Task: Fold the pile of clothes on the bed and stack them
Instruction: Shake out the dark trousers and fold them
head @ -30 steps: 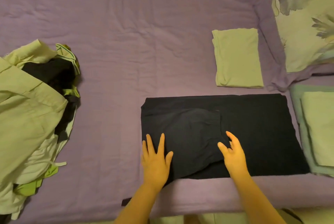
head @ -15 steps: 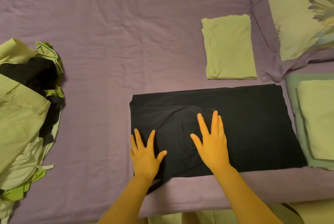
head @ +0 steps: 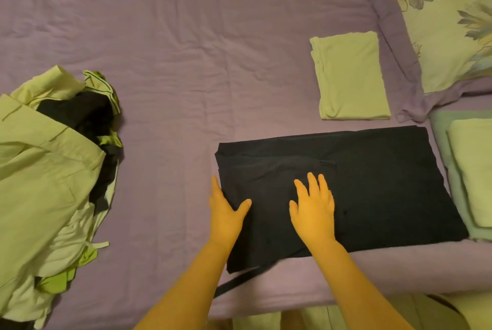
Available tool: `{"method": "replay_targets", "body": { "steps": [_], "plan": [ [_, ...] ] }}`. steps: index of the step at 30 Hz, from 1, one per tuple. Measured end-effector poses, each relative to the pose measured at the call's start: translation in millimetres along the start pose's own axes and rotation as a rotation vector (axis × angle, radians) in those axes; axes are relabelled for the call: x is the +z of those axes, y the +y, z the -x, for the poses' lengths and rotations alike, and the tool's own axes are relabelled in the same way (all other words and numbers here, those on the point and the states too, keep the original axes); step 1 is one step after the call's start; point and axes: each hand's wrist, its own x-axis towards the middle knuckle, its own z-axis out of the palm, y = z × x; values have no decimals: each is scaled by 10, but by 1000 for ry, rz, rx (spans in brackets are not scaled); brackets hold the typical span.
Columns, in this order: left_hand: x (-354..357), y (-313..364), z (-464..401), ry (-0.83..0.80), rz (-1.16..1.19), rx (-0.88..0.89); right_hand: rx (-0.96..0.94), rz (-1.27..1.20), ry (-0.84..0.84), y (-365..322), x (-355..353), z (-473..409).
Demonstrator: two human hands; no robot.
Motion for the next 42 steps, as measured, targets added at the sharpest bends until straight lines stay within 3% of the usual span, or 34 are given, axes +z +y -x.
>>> {"method": "replay_targets", "body": {
  "steps": [3, 4, 7, 13, 19, 24, 33, 42],
  "plan": [
    [-83, 261, 125, -164, 424, -226, 15, -803, -142, -433, -148, 290],
    [-98, 330, 161, -247, 488, -254, 31, -919, -168, -556, -208, 373],
    [-79, 496, 254, -414, 512, -213, 19, -820, -56, -722, -356, 512],
    [200, 810, 410, -513, 369, -74, 112, -626, 85, -237, -934, 438],
    [988, 1038, 417, -358, 131, 18, 145, -580, 196, 885, -1536, 344],
    [1740, 1054, 453, -305, 68, -75, 267, -529, 216, 1940, -1711, 69],
    [2583, 1033, 370, -155, -115, 30, 314, -628, 205, 2771, -1469, -275],
    [2665, 887, 144, 21, 62, -299, 294, -569, 144, 2995, -1372, -333]
  ]
}}
